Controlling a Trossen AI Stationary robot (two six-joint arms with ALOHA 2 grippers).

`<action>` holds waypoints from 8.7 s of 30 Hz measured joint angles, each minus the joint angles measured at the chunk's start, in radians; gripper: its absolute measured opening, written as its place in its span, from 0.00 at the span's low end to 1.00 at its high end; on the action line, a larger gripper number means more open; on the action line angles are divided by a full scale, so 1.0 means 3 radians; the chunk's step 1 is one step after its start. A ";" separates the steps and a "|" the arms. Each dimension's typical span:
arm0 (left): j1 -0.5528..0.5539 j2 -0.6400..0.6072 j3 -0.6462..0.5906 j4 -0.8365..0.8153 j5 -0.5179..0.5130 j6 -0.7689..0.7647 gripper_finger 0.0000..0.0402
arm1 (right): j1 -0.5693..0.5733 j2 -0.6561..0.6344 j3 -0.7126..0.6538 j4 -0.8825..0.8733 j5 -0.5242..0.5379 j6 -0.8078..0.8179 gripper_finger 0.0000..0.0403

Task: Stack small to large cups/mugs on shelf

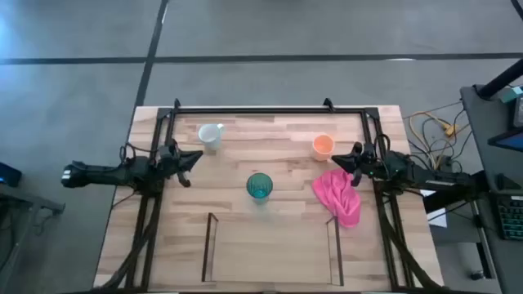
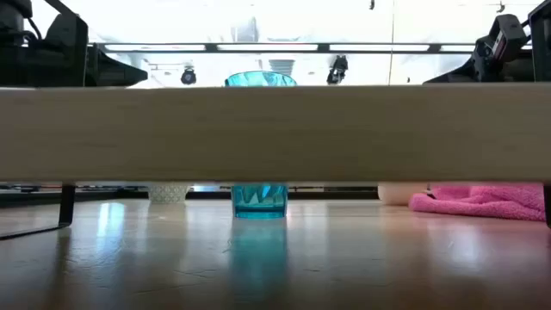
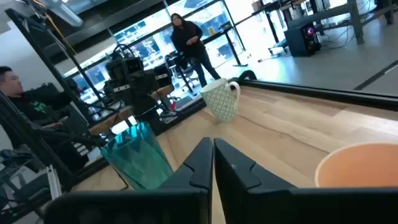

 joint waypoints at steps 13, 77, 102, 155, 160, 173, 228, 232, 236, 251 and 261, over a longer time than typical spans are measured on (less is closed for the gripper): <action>0.0000 0.0000 0.0000 0.0000 0.0000 0.0000 0.00 | 0.0000 -0.0001 0.0001 0.0000 0.0001 0.0000 0.02; -0.0001 -0.0001 0.0000 0.0003 0.0000 0.0000 0.00 | -0.0001 -0.0001 0.0000 0.0048 0.0028 0.0010 0.02; -0.0001 0.0000 0.0000 0.0026 0.0017 -0.0006 0.00 | -0.0001 0.0000 0.0001 0.0049 0.0028 0.0603 0.02; -0.0001 0.2100 0.3994 -0.2709 0.0354 0.0431 0.01 | -0.0008 0.1721 0.2903 -0.1831 -0.0763 -0.0618 0.02; -0.0001 0.2140 0.3994 -0.2704 0.0240 0.0437 0.07 | -0.0008 0.1973 0.3147 -0.1985 -0.0771 -0.0673 0.02; -0.0001 0.2085 0.3994 -0.2688 -0.0001 0.0436 0.24 | -0.0008 0.2393 0.3789 -0.2000 -0.0762 -0.0502 0.02; -0.0001 0.2087 0.3849 -0.2672 0.0002 0.0435 0.26 | -0.0008 0.3137 0.4560 -0.2058 -0.0671 -0.1422 0.42; -0.0001 0.2088 0.3847 -0.2672 0.0003 0.0434 0.26 | -0.0008 0.3189 0.4560 -0.2057 -0.0672 -0.1236 0.41; -0.0001 0.2087 0.3847 -0.2671 0.0003 0.0435 0.26 | -0.0009 0.3253 0.4560 -0.2058 -0.0672 -0.1070 0.41; -0.0001 0.2198 0.3867 -0.2602 0.0370 0.0327 0.26 | -0.0008 0.3570 0.4569 -0.2181 -0.0701 -0.0424 0.40; -0.0001 0.2745 0.3870 -0.2607 0.0765 -0.0544 0.26 | -0.0008 0.3579 0.4569 -0.2425 -0.0696 -0.0244 0.37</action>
